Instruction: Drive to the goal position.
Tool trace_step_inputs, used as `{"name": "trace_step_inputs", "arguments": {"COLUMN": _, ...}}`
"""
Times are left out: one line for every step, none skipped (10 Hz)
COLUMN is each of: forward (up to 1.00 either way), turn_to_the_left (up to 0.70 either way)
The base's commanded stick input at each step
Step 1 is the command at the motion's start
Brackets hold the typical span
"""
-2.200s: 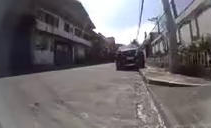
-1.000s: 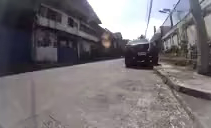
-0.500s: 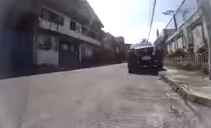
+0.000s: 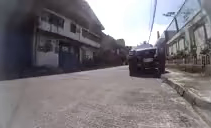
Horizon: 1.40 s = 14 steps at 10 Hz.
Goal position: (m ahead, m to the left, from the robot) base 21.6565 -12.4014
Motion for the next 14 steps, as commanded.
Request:
{"name": "trace_step_inputs", "arguments": {"forward": 0.7, "turn_to_the_left": -0.02}}
{"name": "trace_step_inputs", "arguments": {"forward": 0.7, "turn_to_the_left": -0.13}}
{"name": "trace_step_inputs", "arguments": {"forward": 0.7, "turn_to_the_left": -0.15}}
{"name": "trace_step_inputs", "arguments": {"forward": 0.7, "turn_to_the_left": -0.08}}
{"name": "trace_step_inputs", "arguments": {"forward": 0.7, "turn_to_the_left": -0.03}}
{"name": "trace_step_inputs", "arguments": {"forward": 0.7, "turn_to_the_left": -0.08}}
{"name": "trace_step_inputs", "arguments": {"forward": 0.7, "turn_to_the_left": -0.09}}
{"name": "trace_step_inputs", "arguments": {"forward": 0.7, "turn_to_the_left": -0.05}}
{"name": "trace_step_inputs", "arguments": {"forward": 0.7, "turn_to_the_left": -0.07}}
{"name": "trace_step_inputs", "arguments": {"forward": 0.7, "turn_to_the_left": -0.12}}
{"name": "trace_step_inputs", "arguments": {"forward": 0.7, "turn_to_the_left": -0.15}}
{"name": "trace_step_inputs", "arguments": {"forward": 0.7, "turn_to_the_left": -0.03}}
{"name": "trace_step_inputs", "arguments": {"forward": 0.7, "turn_to_the_left": 0.0}}
{"name": "trace_step_inputs", "arguments": {"forward": 0.7, "turn_to_the_left": 0.0}}
